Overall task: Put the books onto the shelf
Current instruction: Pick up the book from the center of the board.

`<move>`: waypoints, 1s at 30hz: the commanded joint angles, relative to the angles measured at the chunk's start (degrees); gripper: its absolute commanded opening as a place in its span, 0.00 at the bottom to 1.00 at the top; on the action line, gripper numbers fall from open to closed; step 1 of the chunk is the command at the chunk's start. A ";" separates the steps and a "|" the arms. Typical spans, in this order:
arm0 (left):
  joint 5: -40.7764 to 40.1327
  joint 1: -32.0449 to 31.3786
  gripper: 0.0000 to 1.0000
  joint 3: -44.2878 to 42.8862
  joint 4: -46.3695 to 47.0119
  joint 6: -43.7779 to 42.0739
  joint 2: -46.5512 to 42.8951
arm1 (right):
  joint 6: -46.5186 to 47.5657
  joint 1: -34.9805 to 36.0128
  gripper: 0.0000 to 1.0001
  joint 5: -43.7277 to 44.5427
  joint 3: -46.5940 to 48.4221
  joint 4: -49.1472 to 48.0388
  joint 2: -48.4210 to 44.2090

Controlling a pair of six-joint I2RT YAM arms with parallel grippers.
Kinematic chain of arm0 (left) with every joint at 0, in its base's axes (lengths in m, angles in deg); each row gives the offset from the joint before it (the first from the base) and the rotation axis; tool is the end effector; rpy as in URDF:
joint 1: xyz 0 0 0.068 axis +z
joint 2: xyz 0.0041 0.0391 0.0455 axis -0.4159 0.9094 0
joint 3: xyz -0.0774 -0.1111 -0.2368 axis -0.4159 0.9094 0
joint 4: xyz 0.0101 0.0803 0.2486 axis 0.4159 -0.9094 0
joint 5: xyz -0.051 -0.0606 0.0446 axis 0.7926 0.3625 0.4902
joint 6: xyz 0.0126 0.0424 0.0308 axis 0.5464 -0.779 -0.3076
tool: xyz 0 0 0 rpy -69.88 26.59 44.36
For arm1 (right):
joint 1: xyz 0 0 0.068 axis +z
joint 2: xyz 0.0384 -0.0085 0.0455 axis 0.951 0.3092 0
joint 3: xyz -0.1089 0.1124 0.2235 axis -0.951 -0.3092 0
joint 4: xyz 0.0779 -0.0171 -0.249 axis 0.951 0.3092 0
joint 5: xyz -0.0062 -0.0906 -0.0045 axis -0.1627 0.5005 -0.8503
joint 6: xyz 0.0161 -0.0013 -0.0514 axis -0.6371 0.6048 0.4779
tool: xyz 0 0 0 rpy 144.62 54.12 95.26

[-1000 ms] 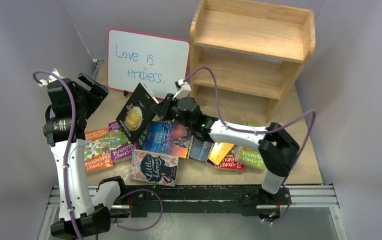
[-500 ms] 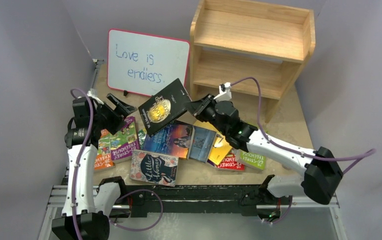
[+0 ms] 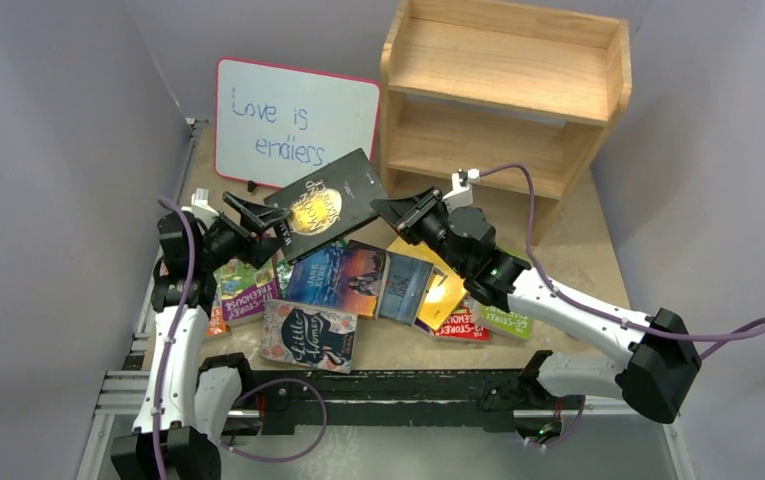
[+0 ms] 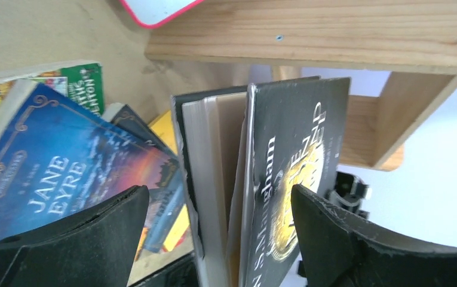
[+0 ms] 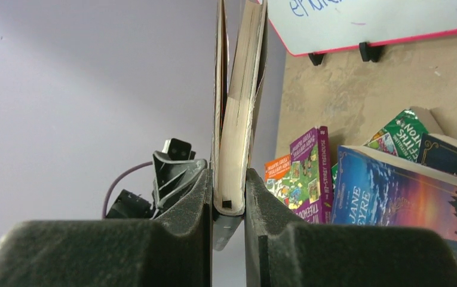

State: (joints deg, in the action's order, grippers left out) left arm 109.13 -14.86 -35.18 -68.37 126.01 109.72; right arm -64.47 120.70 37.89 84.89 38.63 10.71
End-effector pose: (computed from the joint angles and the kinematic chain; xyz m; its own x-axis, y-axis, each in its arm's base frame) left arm 0.1816 0.0079 0.2880 -0.5671 -0.8143 -0.1237 -0.1868 0.2734 -0.9436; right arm 0.1924 0.2068 0.3374 -0.5427 0.7908 -0.2830 -0.2153 0.1948 0.9569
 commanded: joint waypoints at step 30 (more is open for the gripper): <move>9.13 -1.10 0.00 -9.08 33.53 15.72 4.38 | 1.47 -2.98 0.36 -13.01 -3.24 -12.06 -8.54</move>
State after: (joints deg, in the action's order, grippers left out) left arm 116.86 -15.38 -38.33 -37.38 145.12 113.70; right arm -67.91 118.16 29.78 80.10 29.62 5.79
